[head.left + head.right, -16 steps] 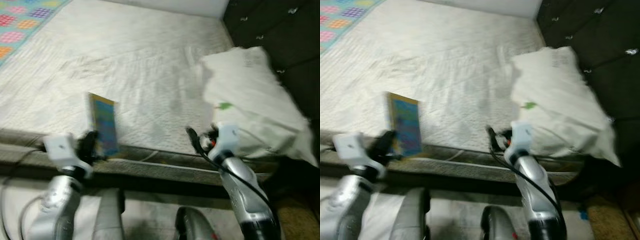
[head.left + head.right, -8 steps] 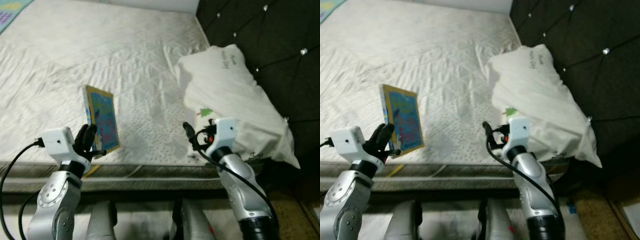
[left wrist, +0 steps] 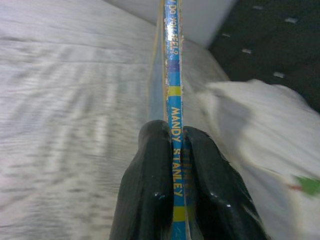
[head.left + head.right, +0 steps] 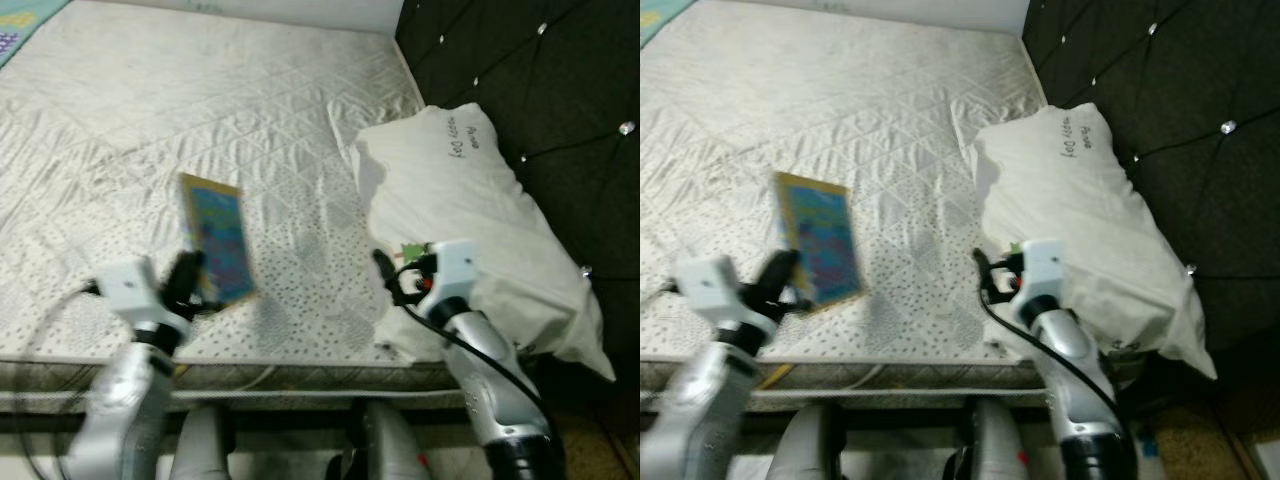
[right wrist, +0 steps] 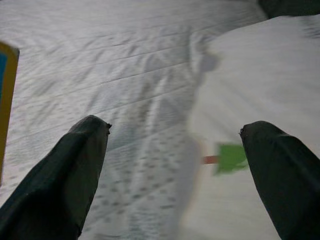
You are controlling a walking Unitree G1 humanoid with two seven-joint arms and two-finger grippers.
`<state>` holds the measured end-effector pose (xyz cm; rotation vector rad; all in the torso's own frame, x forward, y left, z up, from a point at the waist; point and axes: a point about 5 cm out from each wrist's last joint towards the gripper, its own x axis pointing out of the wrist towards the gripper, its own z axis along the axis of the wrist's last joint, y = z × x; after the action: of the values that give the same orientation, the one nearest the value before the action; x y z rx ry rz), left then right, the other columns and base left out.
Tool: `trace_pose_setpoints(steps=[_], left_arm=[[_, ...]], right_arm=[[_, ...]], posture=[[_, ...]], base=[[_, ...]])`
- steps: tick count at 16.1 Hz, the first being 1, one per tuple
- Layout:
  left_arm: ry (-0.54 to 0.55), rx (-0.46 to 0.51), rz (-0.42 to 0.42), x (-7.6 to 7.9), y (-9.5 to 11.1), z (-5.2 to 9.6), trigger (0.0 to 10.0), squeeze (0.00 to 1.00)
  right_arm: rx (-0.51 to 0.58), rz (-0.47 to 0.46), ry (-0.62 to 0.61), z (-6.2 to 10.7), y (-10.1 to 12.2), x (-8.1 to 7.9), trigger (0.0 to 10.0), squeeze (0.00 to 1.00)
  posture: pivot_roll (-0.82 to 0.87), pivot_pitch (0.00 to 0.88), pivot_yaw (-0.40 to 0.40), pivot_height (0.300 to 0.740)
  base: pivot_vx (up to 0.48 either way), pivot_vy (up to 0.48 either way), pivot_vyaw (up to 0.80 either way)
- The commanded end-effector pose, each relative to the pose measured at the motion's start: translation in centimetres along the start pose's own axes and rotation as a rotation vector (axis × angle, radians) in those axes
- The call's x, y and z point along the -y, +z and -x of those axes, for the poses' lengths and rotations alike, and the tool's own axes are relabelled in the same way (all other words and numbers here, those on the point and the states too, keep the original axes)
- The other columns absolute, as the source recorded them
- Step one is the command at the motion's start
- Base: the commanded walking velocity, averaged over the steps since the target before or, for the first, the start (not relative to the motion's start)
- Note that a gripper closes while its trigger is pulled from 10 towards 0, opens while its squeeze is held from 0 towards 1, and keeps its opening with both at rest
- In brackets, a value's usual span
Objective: Clean up the room
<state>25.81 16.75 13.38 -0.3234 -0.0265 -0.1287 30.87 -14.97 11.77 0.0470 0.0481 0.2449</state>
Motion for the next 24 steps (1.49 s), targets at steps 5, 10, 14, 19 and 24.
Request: trace_pose_setpoints(steps=[5, 10, 14, 19, 24], left_arm=[[-0.064, -0.010, -0.095, -0.3, 0.6, 0.0, 10.0, 0.00], [-0.112, -0.015, -0.115, -0.4, 1.1, -1.8, 10.0, 0.00], [-0.108, -0.005, -0.066, 0.1, 1.0, -2.5, 10.0, 0.00], [-0.113, 0.012, 0.057, 1.4, 0.9, -4.0, 10.0, 0.00], [-0.162, -0.043, 0.211, 1.9, 0.8, -5.7, 10.0, 0.00]], right_arm=[[0.003, -0.003, 0.005, 0.0, 0.1, 0.2, 10.0, 0.00], [0.002, 0.010, 0.000, 0.0, 0.2, 0.5, 10.0, 0.00], [0.002, 0.017, -0.002, 0.2, 0.3, 0.8, 10.0, 0.00], [-0.005, 0.039, 0.002, 0.2, 0.5, 1.0, 10.0, 0.00], [-0.003, 0.053, -0.009, 0.4, 0.7, 1.4, 10.0, 0.00]], posture=[[0.00, 0.129, -0.139, 0.596], [-0.01, 0.140, -0.140, 0.536], [-0.03, 0.144, -0.148, 0.527], [-0.05, 0.147, -0.162, 0.527], [-0.07, 0.151, -0.164, 0.527]], base=[[0.000, 0.000, 0.00], [0.000, 0.000, 0.00], [0.000, 0.000, 0.00], [0.000, 0.000, 0.00], [0.000, 0.000, 0.00]])
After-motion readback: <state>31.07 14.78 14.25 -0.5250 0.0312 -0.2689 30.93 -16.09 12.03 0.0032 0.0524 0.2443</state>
